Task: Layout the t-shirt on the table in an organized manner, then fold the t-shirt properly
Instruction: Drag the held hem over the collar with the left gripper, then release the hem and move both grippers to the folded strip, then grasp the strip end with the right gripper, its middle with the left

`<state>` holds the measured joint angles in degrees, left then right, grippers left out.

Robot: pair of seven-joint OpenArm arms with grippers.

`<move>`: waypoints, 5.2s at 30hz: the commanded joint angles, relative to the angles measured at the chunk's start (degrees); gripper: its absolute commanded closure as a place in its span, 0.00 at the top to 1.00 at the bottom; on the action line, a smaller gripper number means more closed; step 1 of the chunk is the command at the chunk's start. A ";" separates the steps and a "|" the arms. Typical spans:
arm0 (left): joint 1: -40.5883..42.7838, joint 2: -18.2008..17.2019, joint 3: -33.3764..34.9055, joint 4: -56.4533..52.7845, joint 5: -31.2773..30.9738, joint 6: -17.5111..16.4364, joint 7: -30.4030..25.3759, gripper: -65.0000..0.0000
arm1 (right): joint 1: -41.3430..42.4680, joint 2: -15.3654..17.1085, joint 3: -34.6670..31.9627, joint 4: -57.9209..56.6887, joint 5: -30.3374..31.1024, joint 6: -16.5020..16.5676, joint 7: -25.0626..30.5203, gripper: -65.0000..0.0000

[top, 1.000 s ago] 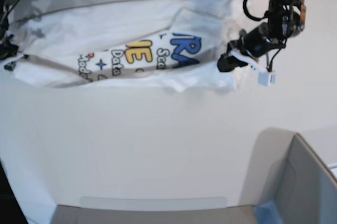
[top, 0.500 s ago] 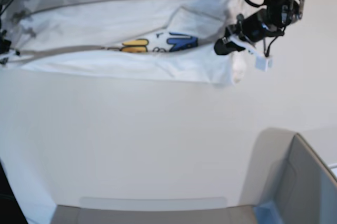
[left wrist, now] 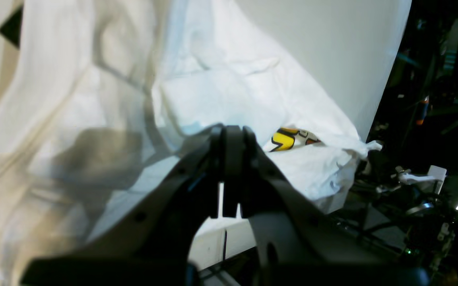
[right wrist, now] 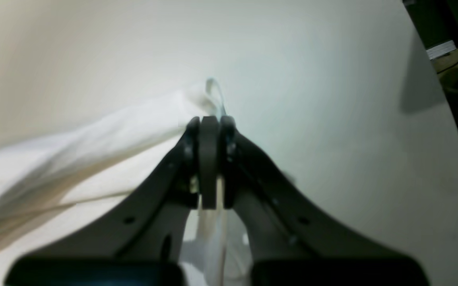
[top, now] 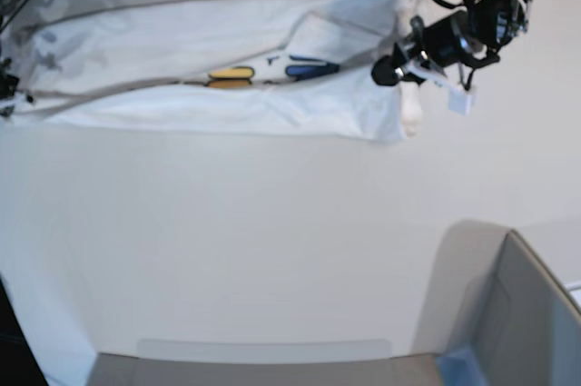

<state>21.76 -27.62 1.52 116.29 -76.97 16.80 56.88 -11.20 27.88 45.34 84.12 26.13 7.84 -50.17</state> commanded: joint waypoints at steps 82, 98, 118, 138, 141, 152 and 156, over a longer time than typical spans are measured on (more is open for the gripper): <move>10.02 6.21 -17.04 1.20 -8.03 23.20 9.62 0.20 | -9.33 -6.82 1.91 26.70 -0.06 0.12 1.16 0.36; -7.38 10.34 2.04 0.94 -8.03 23.20 9.62 0.20 | -11.61 -8.76 -4.07 15.27 -0.06 0.12 1.07 0.36; -11.69 10.17 9.69 -18.40 7.21 23.20 5.67 0.20 | -1.33 -9.29 -13.39 2.87 -0.33 -0.06 1.07 0.36; -23.12 10.61 9.78 -27.45 10.38 23.20 4.88 0.20 | -3.26 -15.70 -11.01 24.59 -0.24 -0.50 -4.82 0.36; -22.95 11.84 9.60 -27.45 10.55 23.20 4.88 0.20 | -2.20 -17.55 -3.89 21.86 -0.06 -0.50 -3.67 0.36; -21.19 11.84 9.60 -25.78 10.55 23.20 4.88 0.20 | 2.19 -14.03 1.38 11.40 3.54 -0.50 -3.23 0.36; -21.19 11.75 9.60 -25.34 10.55 23.20 4.88 0.20 | 3.07 -13.24 1.38 9.38 3.98 -0.50 -2.97 0.36</move>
<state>0.30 -15.40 11.09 90.87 -68.10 38.13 60.34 -8.80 13.19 46.35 92.53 29.80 7.14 -54.41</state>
